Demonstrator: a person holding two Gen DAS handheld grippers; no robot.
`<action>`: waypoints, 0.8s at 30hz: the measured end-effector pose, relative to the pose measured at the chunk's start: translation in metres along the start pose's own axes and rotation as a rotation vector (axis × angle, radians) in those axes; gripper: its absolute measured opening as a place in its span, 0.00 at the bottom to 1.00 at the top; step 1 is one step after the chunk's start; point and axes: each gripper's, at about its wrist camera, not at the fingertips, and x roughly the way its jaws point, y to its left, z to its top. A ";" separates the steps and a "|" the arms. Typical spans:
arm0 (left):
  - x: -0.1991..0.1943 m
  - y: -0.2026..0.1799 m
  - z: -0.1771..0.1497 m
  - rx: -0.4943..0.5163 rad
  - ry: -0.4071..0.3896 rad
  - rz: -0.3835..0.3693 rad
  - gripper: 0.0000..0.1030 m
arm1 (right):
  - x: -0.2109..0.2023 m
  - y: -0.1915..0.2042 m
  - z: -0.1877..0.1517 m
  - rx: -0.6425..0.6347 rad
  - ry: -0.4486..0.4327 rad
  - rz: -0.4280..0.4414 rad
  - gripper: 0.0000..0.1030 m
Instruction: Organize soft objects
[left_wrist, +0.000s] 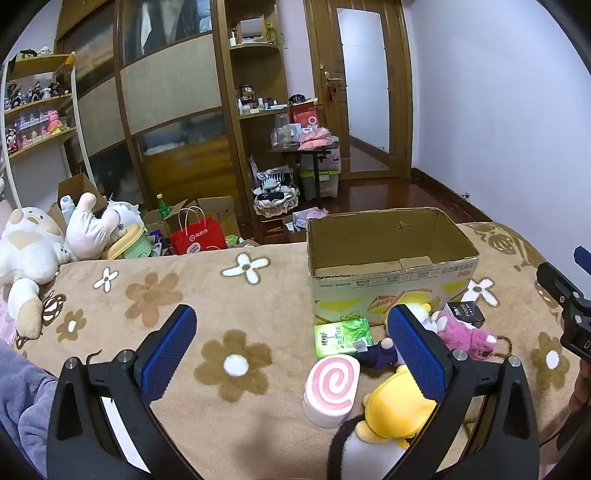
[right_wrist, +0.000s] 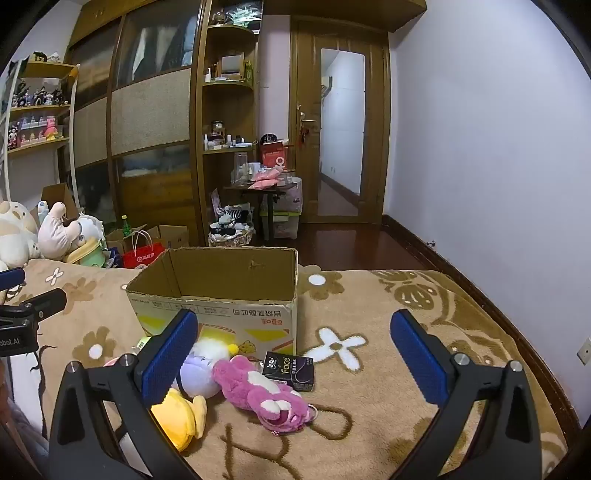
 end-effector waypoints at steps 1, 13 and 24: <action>0.000 0.000 0.000 0.001 0.000 0.000 0.99 | 0.000 0.000 0.000 0.000 0.002 0.000 1.00; 0.000 0.002 0.000 0.004 0.000 0.002 0.99 | 0.000 0.000 0.000 -0.001 -0.005 0.001 1.00; -0.002 0.004 -0.001 0.006 0.001 0.004 0.99 | -0.001 0.001 0.000 -0.001 -0.006 0.000 1.00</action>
